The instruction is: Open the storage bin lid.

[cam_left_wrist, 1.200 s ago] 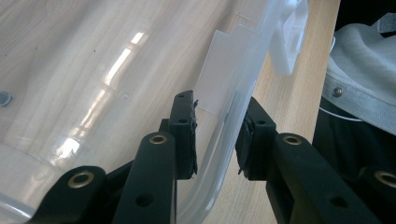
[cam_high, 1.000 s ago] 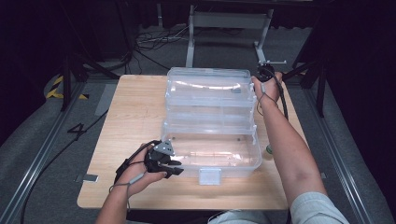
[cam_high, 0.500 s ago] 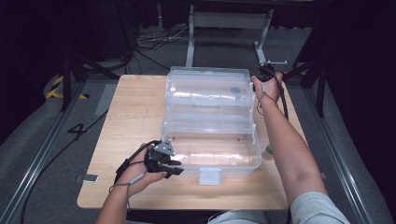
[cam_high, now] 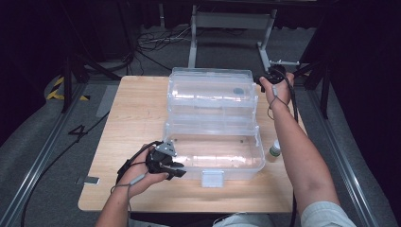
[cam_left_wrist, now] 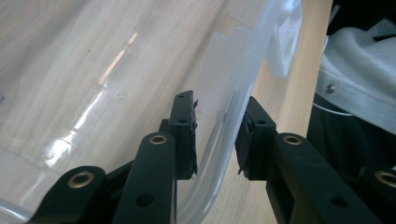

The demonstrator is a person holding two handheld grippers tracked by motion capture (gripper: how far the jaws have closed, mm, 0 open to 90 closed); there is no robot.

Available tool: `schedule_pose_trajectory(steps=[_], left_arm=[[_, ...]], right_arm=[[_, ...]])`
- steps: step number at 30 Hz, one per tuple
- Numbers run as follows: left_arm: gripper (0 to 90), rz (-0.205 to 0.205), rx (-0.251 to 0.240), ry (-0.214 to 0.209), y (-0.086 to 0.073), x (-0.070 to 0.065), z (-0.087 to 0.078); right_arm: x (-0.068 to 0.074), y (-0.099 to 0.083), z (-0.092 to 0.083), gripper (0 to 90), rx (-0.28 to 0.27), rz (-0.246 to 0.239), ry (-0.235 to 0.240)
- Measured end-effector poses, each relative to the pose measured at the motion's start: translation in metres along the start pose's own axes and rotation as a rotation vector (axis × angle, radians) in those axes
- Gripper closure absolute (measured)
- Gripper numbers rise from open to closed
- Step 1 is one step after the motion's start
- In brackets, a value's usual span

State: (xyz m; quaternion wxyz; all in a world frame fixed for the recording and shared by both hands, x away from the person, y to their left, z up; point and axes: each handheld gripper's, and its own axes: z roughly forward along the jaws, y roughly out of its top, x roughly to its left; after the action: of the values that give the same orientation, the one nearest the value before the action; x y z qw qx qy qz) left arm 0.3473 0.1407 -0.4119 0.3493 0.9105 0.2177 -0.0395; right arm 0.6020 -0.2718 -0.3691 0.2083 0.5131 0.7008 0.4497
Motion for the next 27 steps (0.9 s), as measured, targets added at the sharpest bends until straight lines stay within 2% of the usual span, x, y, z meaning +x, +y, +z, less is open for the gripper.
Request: schedule_pose_trajectory(steps=[4, 6, 9, 12, 13, 16, 20, 22, 23, 26, 27], left_arm=[[69.4, -0.014, -0.018, -0.025, 0.0, 0.002, -0.001], [64.7, -0.015, -0.013, -0.015, 0.002, 0.003, -0.002], [63.2, -0.002, 0.001, -0.014, 0.005, 0.002, -0.004], [60.0, 0.013, -0.026, -0.046, 0.009, 0.002, -0.012], [58.0, 0.013, -0.026, -0.046, 0.009, 0.002, -0.012], [57.1, 0.015, -0.055, -0.046, 0.01, 0.001, -0.024], [54.6, 0.01, -0.073, -0.031, 0.01, 0.002, -0.034], [53.3, 0.004, -0.087, -0.022, 0.01, 0.004, -0.038], [52.8, -0.005, -0.092, -0.017, 0.01, 0.004, -0.04], [51.0, -0.009, -0.1, -0.001, 0.01, 0.006, -0.045], [50.1, -0.011, -0.102, 0.006, 0.009, 0.007, -0.047]], right_arm=[[0.002, -0.002, -0.019, 61.4, -0.03, -0.04, 0.013], [0.003, -0.004, -0.029, 59.5, -0.042, -0.066, 0.022], [0.007, -0.01, -0.049, 58.1, -0.081, -0.097, 0.048], [0.012, -0.018, -0.067, 57.2, -0.109, -0.131, 0.07], [0.012, -0.018, -0.067, 57.2, -0.109, -0.131, 0.07], [0.016, -0.027, -0.087, 55.5, -0.131, -0.177, 0.078], [0.019, -0.041, -0.114, 53.9, -0.177, -0.195, 0.111], [0.019, -0.047, -0.125, 53.3, -0.201, -0.188, 0.127], [0.018, -0.049, -0.129, 52.9, -0.204, -0.186, 0.129], [0.017, -0.051, -0.142, 51.6, -0.186, -0.234, 0.1], [0.015, -0.052, -0.146, 51.3, -0.187, -0.225, 0.108]])
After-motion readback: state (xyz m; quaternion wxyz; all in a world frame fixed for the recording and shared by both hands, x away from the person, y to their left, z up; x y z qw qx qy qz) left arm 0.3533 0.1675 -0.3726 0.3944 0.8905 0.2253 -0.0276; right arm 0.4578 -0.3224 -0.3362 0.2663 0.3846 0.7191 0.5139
